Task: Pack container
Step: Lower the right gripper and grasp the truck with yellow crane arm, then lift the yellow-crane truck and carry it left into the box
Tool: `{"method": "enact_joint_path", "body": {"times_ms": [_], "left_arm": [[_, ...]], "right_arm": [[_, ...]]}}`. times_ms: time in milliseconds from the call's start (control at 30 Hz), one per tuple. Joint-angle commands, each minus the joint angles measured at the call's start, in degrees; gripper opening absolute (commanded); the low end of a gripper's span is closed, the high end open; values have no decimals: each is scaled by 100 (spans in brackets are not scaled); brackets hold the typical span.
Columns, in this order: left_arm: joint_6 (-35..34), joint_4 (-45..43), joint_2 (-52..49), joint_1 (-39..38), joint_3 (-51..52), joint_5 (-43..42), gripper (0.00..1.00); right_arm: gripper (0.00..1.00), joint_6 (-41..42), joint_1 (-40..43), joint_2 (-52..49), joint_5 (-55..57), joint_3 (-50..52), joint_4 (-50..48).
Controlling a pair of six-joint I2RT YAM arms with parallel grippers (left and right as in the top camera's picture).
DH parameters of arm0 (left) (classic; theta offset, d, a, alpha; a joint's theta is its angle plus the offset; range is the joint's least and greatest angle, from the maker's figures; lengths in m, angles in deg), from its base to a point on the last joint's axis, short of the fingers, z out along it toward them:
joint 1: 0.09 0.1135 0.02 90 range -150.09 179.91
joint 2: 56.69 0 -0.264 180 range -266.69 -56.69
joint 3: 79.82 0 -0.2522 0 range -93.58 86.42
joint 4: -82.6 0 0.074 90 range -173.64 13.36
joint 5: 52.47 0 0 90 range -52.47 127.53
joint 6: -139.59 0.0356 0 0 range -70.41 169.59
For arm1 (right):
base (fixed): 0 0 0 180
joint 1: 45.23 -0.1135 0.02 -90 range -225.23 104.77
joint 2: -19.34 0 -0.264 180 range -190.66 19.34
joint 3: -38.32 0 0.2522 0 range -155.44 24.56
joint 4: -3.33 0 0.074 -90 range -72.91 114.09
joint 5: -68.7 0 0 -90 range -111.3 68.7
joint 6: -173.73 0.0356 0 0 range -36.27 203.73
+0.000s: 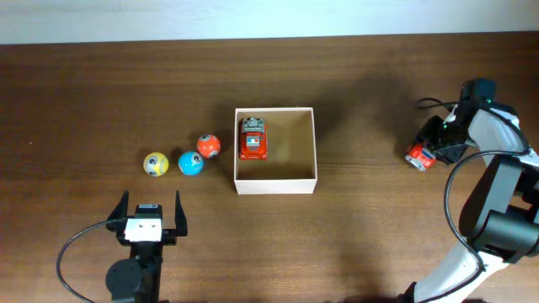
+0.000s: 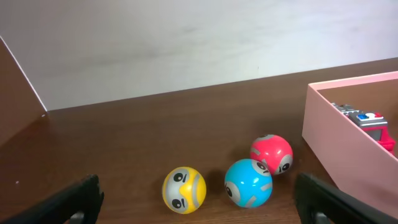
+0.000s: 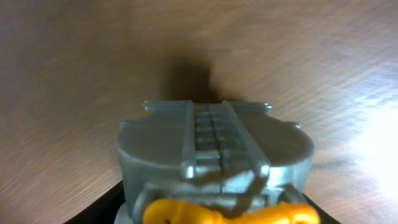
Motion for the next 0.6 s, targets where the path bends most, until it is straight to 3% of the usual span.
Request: {"method": "enact_joint_path", "body": {"times_ms": [0,233,567], "left_arm": [[72,11,44,-2,28,-44,99],[72,11,44,-2,28,-44,99],[72,11,44,-2,28,-44,99]], "right_arm": [[57,-734,11,37,-1152,-201,-15],[57,-1749,9,37,-3064,-208,-13],[57,-2111,-275,44,-5396,-210,-33]]}}
